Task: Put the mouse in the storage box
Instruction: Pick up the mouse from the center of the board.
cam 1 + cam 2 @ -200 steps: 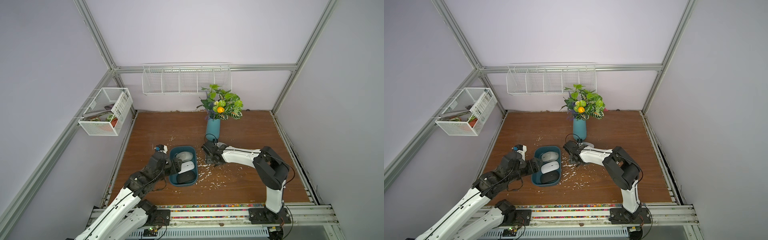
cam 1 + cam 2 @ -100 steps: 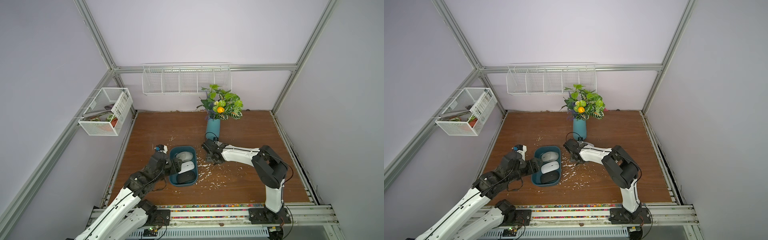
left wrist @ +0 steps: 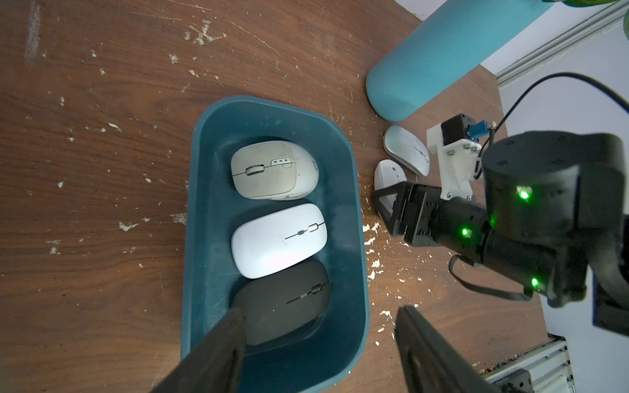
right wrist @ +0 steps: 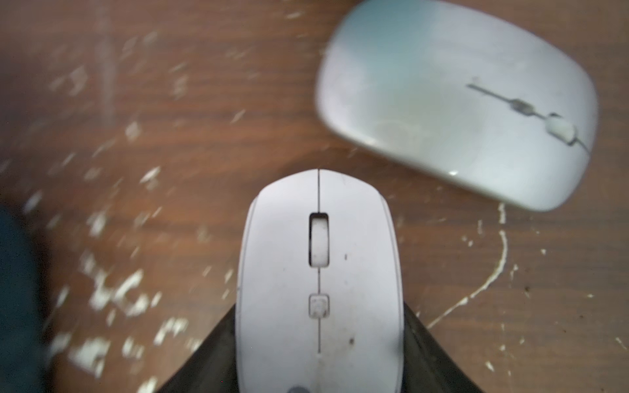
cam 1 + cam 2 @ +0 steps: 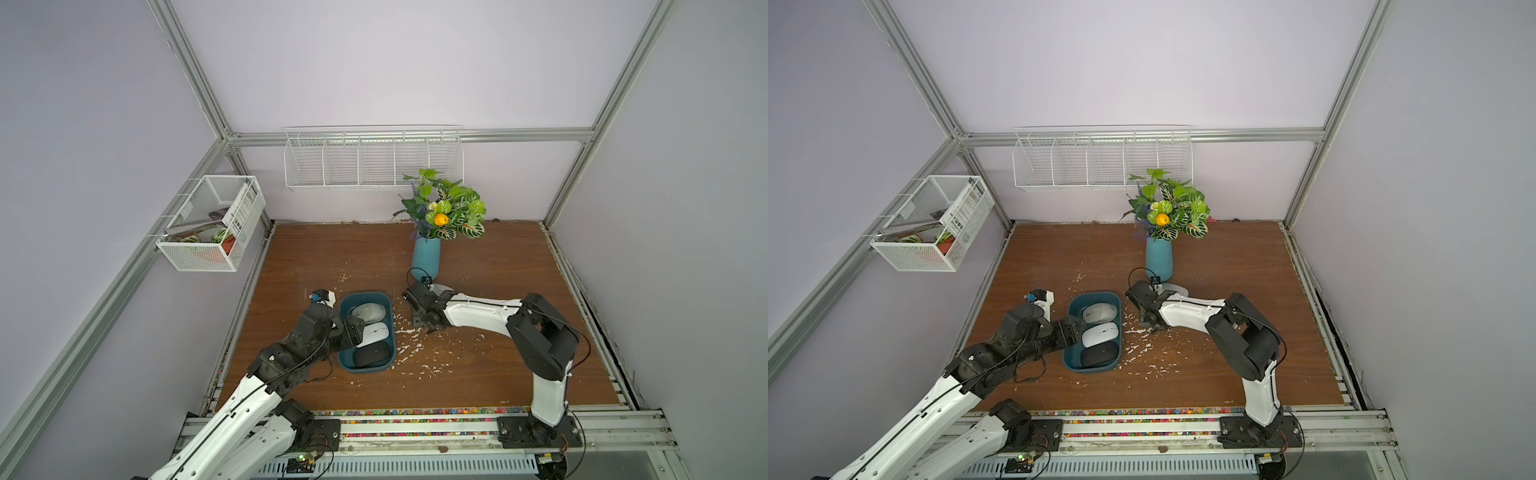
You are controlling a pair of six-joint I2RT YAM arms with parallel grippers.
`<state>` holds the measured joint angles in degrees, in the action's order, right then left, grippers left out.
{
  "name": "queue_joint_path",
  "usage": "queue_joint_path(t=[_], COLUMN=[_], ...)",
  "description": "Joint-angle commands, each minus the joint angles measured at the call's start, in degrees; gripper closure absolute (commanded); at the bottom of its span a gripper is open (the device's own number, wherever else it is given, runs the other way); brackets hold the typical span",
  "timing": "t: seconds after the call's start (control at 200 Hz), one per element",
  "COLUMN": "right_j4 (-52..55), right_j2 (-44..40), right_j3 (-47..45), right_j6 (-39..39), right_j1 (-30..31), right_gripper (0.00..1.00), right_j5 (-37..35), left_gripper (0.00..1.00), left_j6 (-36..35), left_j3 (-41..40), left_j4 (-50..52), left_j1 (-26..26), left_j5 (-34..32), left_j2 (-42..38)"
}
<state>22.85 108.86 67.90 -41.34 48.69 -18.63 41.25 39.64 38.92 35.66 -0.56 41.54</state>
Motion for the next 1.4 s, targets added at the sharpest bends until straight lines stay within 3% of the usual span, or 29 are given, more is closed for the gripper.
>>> queue_joint_path(t=[0.0,0.17,0.255,0.315,0.4,0.54,0.685,0.95,1.235,1.395], right_j4=[-4.0,-14.1,-20.5,-24.9,-30.6,-36.8,-37.7,-37.4,-37.1,-36.9], right_j2=[-8.5,-20.3,-27.3,-32.4,-38.8,-46.3,-47.9,-47.0,-46.3,-46.1], right_j3=[-1.9,-10.7,-17.6,-22.9,-30.0,-37.7,-39.4,-39.1,-38.7,-38.7], right_j6=[11.8,27.7,33.5,39.8,45.6,49.2,50.8,51.7,52.0,52.5], right_j1=[4.9,9.5,9.7,9.7,9.9,9.8,10.4,10.9,11.1,11.3], right_gripper=[0.63,0.63,0.63,0.63,0.63,0.63,0.63,0.62,0.62,0.62], right_j5=[-2.5,-0.4,3.9,9.4,14.4,20.3,23.5,24.7,25.2,25.6], left_gripper=[0.26,0.26,0.25,0.17,0.16,0.16,0.17,0.20,0.30,0.39], left_j6=[-1.5,-2.4,-3.0,-2.9,-2.7,-3.0,-2.0,-1.8,-0.7,-0.2], left_j3=[0.1,0.3,0.9,1.1,0.7,-0.5,-3.1,-3.0,-2.7,-2.2], left_j4=[-0.8,-2.6,-4.0,-5.6,-8.8,-13.1,-20.3,-22.8,-26.4,-27.4], left_j1=[-0.2,-0.2,-0.2,-0.2,-0.1,-0.2,-0.1,0.7,6.4,6.9], left_j5=[2.5,7.9,12.3,16.2,23.1,32.4,41.0,40.3,37.9,37.2], left_j2=[-0.9,-3.2,-4.3,-4.6,-4.4,-2.2,3.0,9.2,15.3,17.1])
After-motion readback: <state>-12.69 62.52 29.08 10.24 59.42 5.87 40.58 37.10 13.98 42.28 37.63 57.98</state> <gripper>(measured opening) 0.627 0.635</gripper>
